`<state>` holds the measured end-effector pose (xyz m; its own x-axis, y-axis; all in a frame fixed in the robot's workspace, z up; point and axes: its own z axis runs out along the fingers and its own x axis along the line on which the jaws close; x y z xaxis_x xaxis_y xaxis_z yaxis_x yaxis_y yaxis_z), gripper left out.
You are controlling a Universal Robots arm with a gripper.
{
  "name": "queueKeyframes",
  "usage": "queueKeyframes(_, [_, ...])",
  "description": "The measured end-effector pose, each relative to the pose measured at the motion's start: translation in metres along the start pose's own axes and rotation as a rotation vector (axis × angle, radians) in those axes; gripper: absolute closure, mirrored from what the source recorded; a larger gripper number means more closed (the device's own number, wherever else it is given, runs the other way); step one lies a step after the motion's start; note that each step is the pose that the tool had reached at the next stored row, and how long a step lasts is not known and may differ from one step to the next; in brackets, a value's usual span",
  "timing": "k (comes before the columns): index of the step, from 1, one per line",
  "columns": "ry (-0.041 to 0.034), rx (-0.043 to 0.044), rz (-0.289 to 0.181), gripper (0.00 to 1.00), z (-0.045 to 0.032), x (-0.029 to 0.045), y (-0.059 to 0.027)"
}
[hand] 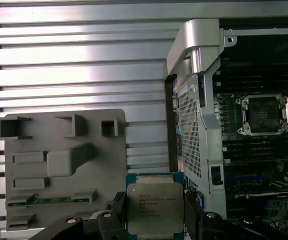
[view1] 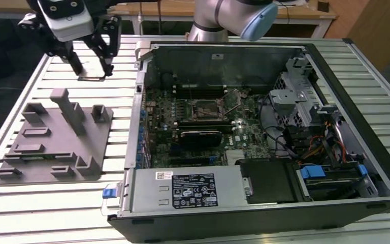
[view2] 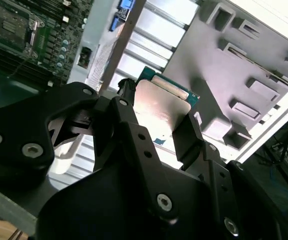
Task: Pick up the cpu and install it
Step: 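Pick up the cpu and move it towards the insertion slot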
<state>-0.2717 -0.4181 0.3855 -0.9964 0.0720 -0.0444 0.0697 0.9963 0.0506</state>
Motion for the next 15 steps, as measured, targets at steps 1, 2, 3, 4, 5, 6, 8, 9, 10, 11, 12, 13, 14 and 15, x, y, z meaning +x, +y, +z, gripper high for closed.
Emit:
queueKeyframes(1, [0.0001,0.0001,0.000,0.45,0.0001,-0.0032,0.0002])
queueKeyframes(2, [0.0001,0.0000,0.000,0.45,0.0003,-0.0061,0.0004])
queueKeyframes(3, [0.0001,0.0000,0.000,0.45,0.0005,-0.0091,0.0007])
queueKeyframes(4, [0.0001,0.0001,0.000,0.45,0.0006,-0.0123,0.0009])
queueKeyframes(5, [0.0001,0.0000,0.000,0.45,0.0008,-0.0155,0.0011])
queueKeyframes(6, [0.0001,0.0000,0.000,0.45,0.0009,-0.0189,0.0013])
queueKeyframes(8, [0.0002,0.0001,0.000,0.45,0.0012,-0.0256,0.0018])
queueKeyframes(9, [0.0002,0.0001,0.000,0.45,0.0014,-0.0291,0.0020])
queueKeyframes(10, [0.0002,0.0000,0.000,0.45,0.0016,-0.0328,0.0023])
queueKeyframes(11, [0.0002,0.0001,0.000,0.45,0.0017,-0.0360,0.0025])
queueKeyframes(12, [0.0003,0.0001,0.000,0.45,0.0019,-0.0392,0.0028])
queueKeyframes(13, [0.0002,0.0000,0.000,0.45,0.0021,-0.0423,0.0030])
queueKeyframes(14, [0.0002,0.0000,0.000,0.45,0.0022,-0.0454,0.0032])
queueKeyframes(15, [0.0003,0.0000,0.000,0.45,0.0023,-0.0483,0.0034])
